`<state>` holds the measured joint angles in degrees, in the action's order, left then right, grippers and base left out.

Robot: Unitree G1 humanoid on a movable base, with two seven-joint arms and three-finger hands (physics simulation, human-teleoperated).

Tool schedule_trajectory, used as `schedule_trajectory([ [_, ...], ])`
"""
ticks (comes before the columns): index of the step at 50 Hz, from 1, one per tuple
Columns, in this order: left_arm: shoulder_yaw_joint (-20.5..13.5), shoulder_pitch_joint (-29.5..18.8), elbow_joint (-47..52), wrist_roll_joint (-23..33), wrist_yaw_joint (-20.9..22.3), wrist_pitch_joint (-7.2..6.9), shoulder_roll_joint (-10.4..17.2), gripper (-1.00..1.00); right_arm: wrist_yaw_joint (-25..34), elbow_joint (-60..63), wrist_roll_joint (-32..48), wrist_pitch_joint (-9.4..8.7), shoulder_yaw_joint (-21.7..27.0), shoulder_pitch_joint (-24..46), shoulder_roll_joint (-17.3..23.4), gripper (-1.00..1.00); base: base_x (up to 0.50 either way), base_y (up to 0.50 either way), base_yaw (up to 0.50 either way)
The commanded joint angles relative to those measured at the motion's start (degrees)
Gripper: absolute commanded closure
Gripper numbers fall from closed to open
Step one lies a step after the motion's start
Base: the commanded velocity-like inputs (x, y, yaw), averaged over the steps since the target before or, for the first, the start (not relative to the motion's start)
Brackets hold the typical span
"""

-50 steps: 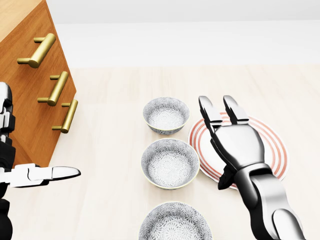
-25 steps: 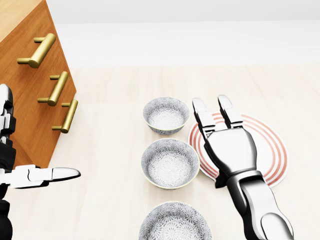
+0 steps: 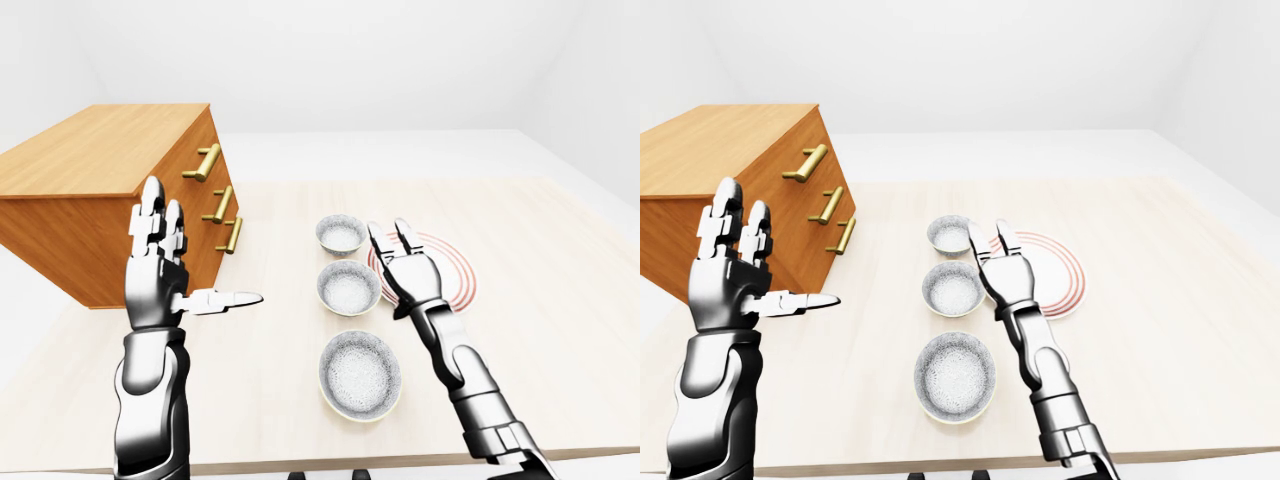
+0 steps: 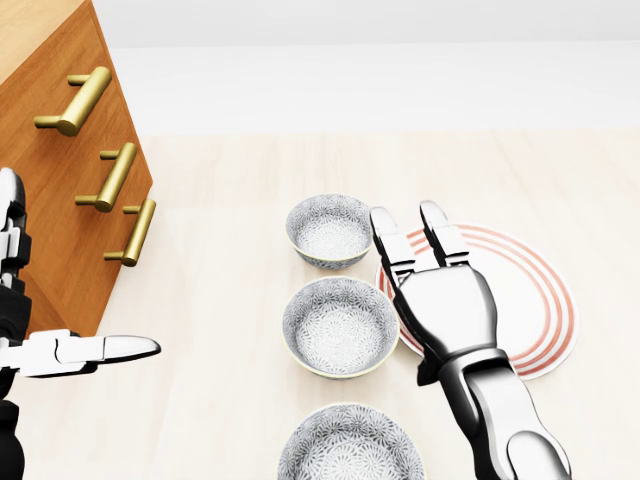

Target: Put the bowl in the middle on the plate.

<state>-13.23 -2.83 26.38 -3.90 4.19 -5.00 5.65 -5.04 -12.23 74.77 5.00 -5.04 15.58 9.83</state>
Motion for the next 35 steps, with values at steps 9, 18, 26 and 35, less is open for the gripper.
schedule_trajectory([
  [9,-0.1,0.0,-0.2,-0.2,-0.1,0.0,0.0,-1.0,-3.3,-3.7,2.7,0.0,-2.2,2.1,-1.5,-1.0,0.0,0.0,0.0],
  [18,-0.1,0.1,-0.4,-0.2,0.0,0.0,0.0,-1.0,-3.8,-3.7,3.1,0.0,-2.7,1.6,-1.8,-1.0,0.0,0.0,0.0],
  [26,-0.1,0.2,-0.5,-0.2,0.1,0.0,0.0,-1.0,-4.8,-4.2,3.9,0.0,-3.1,1.0,-1.8,-1.0,0.0,0.0,0.0],
  [35,0.0,0.3,-0.7,-0.1,0.1,0.0,-0.1,-1.0,-6.3,-5.6,4.8,0.0,-3.5,0.8,-1.9,-1.0,0.0,0.0,0.0],
])
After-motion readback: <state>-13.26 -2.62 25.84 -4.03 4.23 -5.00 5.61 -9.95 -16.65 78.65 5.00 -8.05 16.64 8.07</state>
